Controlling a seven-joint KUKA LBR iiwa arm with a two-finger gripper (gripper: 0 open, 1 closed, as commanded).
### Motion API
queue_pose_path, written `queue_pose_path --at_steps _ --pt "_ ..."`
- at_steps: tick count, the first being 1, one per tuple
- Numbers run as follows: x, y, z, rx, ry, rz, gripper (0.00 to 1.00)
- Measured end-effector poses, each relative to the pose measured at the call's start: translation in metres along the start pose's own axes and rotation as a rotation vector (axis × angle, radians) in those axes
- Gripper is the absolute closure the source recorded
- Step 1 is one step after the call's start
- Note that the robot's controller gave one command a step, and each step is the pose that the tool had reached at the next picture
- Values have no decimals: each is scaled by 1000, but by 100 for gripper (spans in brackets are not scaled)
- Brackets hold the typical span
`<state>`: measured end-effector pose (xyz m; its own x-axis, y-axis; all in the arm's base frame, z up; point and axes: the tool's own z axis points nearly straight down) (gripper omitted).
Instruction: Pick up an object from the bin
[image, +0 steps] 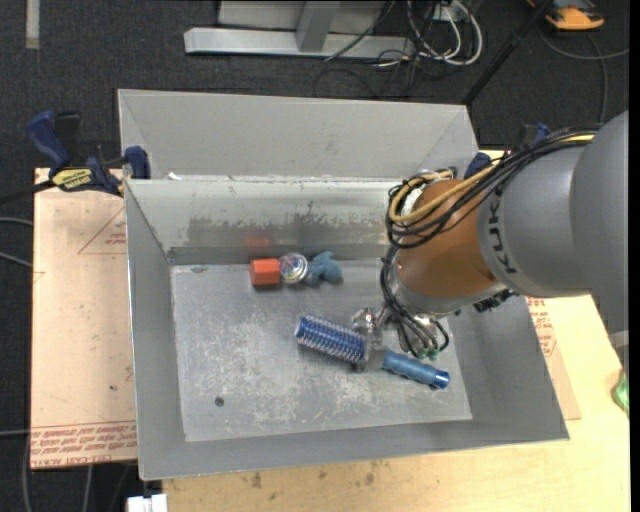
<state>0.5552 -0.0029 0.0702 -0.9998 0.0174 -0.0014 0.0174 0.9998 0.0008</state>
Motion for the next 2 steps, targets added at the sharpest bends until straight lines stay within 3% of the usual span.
queue_pose_path --at_steps 1,2 --pt "-27 18 0 0 -2 -309 100" --pt "-32 4 -128 1 -9 -303 100"
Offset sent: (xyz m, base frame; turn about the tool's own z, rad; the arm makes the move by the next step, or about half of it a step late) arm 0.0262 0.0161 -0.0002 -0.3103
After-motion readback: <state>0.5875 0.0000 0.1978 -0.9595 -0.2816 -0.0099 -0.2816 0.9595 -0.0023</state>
